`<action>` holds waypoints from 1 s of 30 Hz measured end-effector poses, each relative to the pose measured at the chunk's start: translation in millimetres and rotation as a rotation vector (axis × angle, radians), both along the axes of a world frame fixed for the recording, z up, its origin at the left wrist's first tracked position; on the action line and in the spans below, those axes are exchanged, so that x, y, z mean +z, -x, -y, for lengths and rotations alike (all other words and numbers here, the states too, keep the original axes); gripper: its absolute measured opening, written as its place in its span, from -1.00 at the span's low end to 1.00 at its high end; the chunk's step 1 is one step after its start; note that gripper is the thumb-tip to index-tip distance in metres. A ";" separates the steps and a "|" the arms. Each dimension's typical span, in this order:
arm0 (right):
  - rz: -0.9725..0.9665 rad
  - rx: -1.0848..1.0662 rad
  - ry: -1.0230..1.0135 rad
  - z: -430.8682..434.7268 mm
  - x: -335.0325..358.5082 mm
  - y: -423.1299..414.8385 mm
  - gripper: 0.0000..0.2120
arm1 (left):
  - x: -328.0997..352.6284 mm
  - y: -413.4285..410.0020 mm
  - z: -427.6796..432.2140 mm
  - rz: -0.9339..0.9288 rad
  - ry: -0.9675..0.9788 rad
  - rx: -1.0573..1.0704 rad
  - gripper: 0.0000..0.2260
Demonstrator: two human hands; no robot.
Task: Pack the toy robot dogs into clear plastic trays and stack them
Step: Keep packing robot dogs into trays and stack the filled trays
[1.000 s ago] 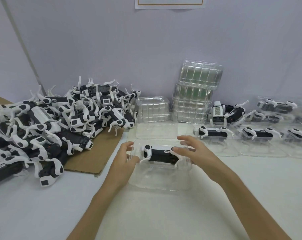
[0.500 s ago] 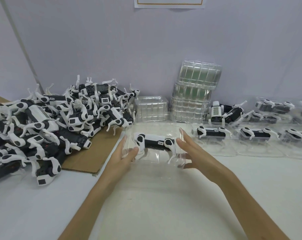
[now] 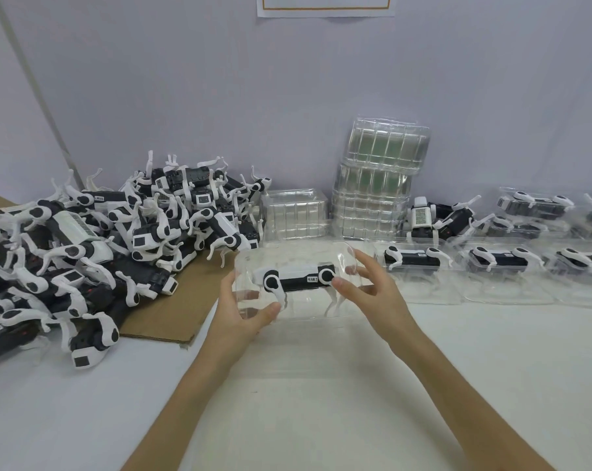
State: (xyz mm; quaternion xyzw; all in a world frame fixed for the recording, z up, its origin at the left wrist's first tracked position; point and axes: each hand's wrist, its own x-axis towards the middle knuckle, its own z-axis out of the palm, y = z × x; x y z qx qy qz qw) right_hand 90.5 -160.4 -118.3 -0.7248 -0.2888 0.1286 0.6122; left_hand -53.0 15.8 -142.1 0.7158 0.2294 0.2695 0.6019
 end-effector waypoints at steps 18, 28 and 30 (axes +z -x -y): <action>-0.042 0.007 -0.050 -4.1 -1.9 1.7 -0.46 | 4.5 3.0 -6.6 0.080 0.099 0.125 -0.25; -0.002 -0.187 0.178 -3.1 -7.8 -3.7 -0.34 | -1.4 0.2 -6.3 -0.008 0.130 0.074 -0.71; 0.202 -0.182 0.175 -2.2 -4.9 3.8 -0.30 | -0.9 0.8 -5.1 -0.013 0.136 0.054 -0.73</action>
